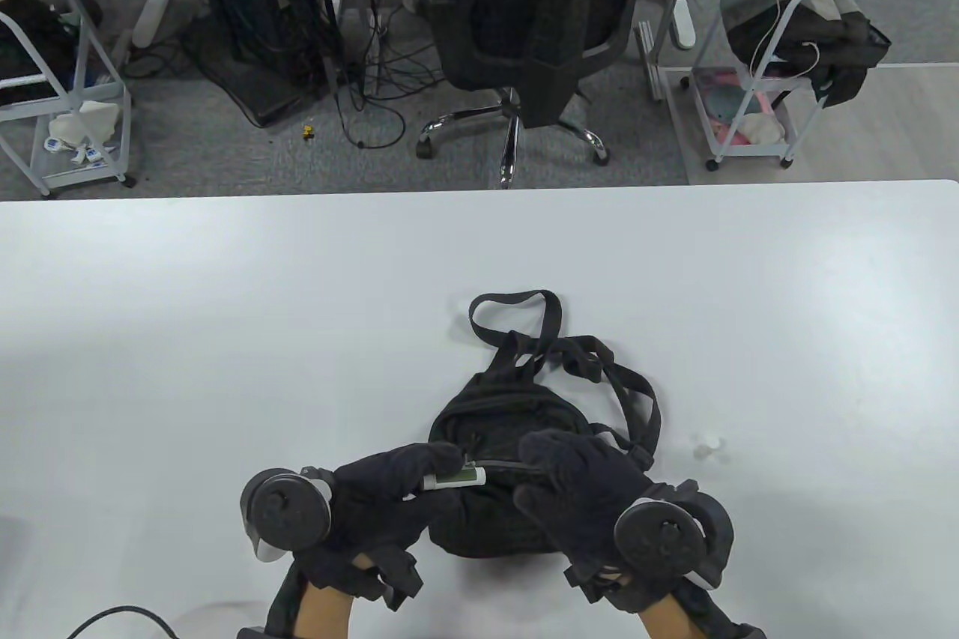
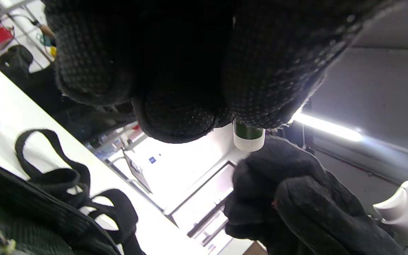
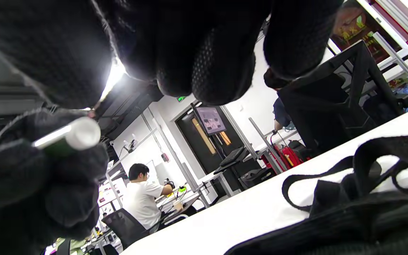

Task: Apply lubricant on backpack

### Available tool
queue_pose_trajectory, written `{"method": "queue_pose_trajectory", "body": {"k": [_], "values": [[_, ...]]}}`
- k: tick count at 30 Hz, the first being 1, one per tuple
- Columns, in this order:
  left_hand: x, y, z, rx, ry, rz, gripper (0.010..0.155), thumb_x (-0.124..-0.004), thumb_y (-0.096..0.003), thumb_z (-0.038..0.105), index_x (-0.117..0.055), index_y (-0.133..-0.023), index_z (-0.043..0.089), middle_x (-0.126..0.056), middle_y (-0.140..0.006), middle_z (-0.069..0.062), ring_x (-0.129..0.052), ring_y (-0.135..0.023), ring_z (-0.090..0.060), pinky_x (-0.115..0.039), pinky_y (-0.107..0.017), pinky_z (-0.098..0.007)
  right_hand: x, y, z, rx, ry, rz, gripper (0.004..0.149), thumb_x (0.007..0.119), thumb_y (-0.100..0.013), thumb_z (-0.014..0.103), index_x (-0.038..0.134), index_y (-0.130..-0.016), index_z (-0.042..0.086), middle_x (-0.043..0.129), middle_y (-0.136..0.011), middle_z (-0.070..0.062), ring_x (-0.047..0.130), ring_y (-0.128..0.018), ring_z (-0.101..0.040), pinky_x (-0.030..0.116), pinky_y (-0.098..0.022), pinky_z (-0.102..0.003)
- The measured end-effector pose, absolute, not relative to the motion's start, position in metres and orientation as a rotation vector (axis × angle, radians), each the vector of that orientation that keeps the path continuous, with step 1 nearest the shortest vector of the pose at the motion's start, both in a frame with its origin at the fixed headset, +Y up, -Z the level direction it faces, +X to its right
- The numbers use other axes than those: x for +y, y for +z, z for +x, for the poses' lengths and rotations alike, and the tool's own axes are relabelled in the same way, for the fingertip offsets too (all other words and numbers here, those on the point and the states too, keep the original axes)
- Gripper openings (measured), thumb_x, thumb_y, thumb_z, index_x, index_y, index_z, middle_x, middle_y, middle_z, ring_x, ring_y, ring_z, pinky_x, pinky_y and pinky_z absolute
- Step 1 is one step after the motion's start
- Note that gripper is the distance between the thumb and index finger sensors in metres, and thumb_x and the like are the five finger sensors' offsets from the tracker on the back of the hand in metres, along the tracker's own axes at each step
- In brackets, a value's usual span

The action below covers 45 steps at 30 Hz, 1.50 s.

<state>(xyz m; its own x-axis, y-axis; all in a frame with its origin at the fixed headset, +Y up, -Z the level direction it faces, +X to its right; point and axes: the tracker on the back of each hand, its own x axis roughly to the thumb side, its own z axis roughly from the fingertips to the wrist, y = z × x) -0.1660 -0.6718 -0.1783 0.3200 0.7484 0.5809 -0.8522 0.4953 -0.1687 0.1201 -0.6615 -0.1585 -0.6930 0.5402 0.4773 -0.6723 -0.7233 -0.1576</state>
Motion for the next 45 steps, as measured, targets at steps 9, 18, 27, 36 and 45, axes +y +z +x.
{"method": "queue_pose_trajectory", "body": {"k": [9,18,27,36,45], "values": [[-0.678,-0.179,-0.155,-0.694,1.110,0.130,0.053,-0.104,-0.0365,0.033,-0.090,-0.084,0.015,-0.102,-0.074,-0.008,-0.116,-0.047,-0.026,-0.102,-0.041,-0.045,-0.668,-0.160,0.117,-0.374,2.312,0.555,0.053,0.094,-0.042,0.051,0.079,-0.091,0.036,0.091,-0.086,0.004,0.103,-0.068,-0.019,0.081,-0.059,-0.050],[-0.682,-0.179,-0.150,-0.691,1.121,0.121,0.053,-0.104,-0.0368,0.033,-0.090,-0.084,0.014,-0.102,-0.074,-0.008,-0.116,-0.047,-0.027,-0.102,-0.041,-0.046,-0.674,-0.161,0.112,-0.346,2.316,0.579,0.052,0.095,-0.042,0.050,0.080,-0.090,0.037,0.092,-0.084,0.005,0.104,-0.066,-0.017,0.081,-0.059,-0.050],[-0.682,-0.180,-0.149,-0.699,1.133,0.114,0.053,-0.104,-0.0367,0.033,-0.090,-0.084,0.013,-0.103,-0.073,-0.009,-0.116,-0.046,-0.027,-0.102,-0.041,-0.046,-0.681,-0.167,0.113,-0.216,2.236,0.627,0.046,0.085,-0.046,0.053,0.080,-0.089,0.039,0.090,-0.086,0.006,0.102,-0.067,-0.018,0.078,-0.061,-0.052],[-0.681,-0.180,-0.150,-0.699,1.131,0.123,0.053,-0.104,-0.0368,0.033,-0.090,-0.084,0.013,-0.103,-0.073,-0.009,-0.116,-0.046,-0.027,-0.102,-0.041,-0.046,-0.676,-0.165,0.114,-0.243,2.238,0.635,0.059,0.090,-0.044,0.055,0.071,-0.096,0.036,0.084,-0.092,0.005,0.100,-0.070,-0.018,0.078,-0.061,-0.052],[-0.685,-0.179,-0.144,-0.706,1.088,0.102,0.052,-0.104,-0.0367,0.033,-0.091,-0.083,0.013,-0.103,-0.073,-0.009,-0.116,-0.046,-0.029,-0.102,-0.041,-0.046,-0.676,-0.165,0.112,-0.227,2.271,0.640,0.049,0.082,-0.047,0.052,0.077,-0.092,0.034,0.090,-0.085,0.003,0.103,-0.065,-0.019,0.078,-0.060,-0.053]]}}
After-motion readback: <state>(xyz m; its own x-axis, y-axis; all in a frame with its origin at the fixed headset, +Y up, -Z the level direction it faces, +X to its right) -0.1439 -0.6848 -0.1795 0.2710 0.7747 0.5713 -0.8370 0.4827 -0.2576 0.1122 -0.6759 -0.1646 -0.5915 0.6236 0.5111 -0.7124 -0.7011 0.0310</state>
